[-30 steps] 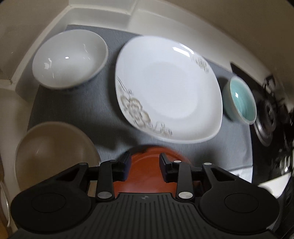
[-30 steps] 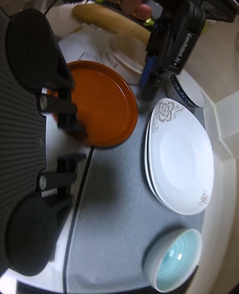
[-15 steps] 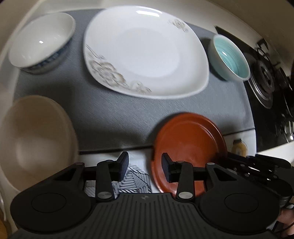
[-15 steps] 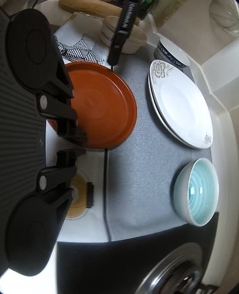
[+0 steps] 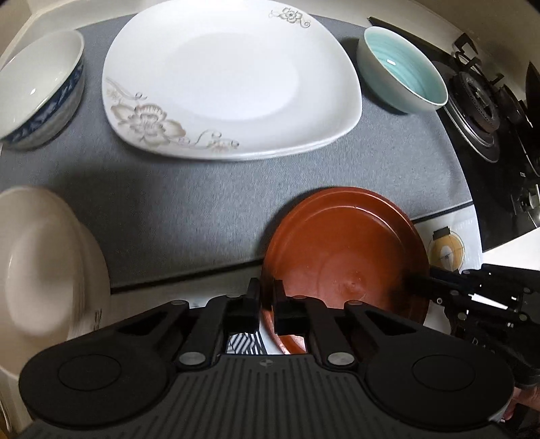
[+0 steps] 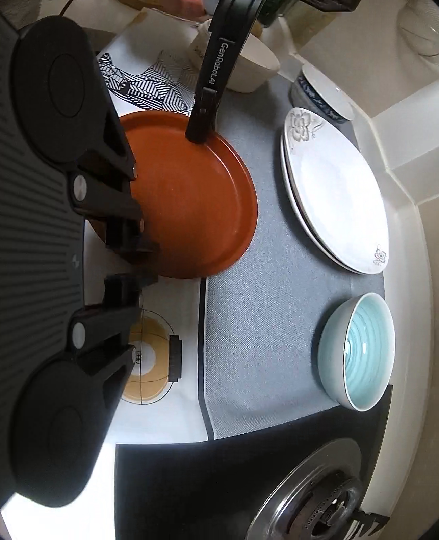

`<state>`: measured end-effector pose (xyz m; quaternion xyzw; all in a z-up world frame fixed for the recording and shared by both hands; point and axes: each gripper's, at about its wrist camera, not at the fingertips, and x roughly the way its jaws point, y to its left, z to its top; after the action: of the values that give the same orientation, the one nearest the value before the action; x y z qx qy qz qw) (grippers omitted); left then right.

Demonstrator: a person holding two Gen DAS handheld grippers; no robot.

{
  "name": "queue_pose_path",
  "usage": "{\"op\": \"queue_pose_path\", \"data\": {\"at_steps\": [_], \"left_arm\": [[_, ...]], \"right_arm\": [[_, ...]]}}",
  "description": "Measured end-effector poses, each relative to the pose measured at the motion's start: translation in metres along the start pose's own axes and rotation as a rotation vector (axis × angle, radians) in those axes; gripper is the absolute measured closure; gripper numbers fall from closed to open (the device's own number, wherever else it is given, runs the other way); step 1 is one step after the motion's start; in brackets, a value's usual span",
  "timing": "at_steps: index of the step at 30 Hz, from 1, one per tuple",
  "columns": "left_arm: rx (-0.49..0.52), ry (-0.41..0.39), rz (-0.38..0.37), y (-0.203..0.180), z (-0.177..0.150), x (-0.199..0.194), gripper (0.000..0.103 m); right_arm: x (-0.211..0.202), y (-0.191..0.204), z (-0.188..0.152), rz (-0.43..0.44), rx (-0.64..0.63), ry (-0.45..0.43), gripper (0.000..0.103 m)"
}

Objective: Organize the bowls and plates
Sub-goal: 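Move the left tool to the orange plate rim and close on it, then lift the orange plate with the left tool toward the white plate stack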

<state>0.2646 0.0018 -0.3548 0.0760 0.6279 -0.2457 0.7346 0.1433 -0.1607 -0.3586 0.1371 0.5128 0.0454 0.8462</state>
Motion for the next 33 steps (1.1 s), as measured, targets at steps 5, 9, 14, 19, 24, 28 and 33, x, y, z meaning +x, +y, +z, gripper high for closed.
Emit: {"op": "queue_pose_path", "data": {"at_steps": [5,9,14,19,24,28,33], "left_arm": [[-0.029,-0.016,0.027,0.000,-0.010,-0.014,0.096],[-0.037,-0.050,0.066,-0.001,-0.016,-0.030,0.096],[-0.041,-0.055,0.093,-0.005,-0.020,-0.037,0.096],[-0.047,-0.060,0.119,-0.019,-0.023,-0.050,0.096],[-0.049,-0.079,0.105,-0.033,-0.027,-0.076,0.096],[-0.040,-0.132,0.137,-0.049,-0.032,-0.104,0.096],[-0.095,-0.218,0.149,-0.047,-0.030,-0.141,0.096]], "right_arm": [[-0.009,0.003,0.002,0.028,0.004,0.004,0.092],[-0.019,0.008,0.002,0.062,-0.026,-0.023,0.092],[-0.024,0.015,-0.004,0.057,-0.078,-0.039,0.092],[-0.037,0.012,-0.014,0.063,-0.050,-0.058,0.092],[-0.065,0.007,-0.021,0.071,-0.060,-0.113,0.092],[-0.090,0.010,-0.017,0.077,-0.076,-0.164,0.092],[-0.113,0.014,0.002,0.117,-0.054,-0.247,0.092]]}}
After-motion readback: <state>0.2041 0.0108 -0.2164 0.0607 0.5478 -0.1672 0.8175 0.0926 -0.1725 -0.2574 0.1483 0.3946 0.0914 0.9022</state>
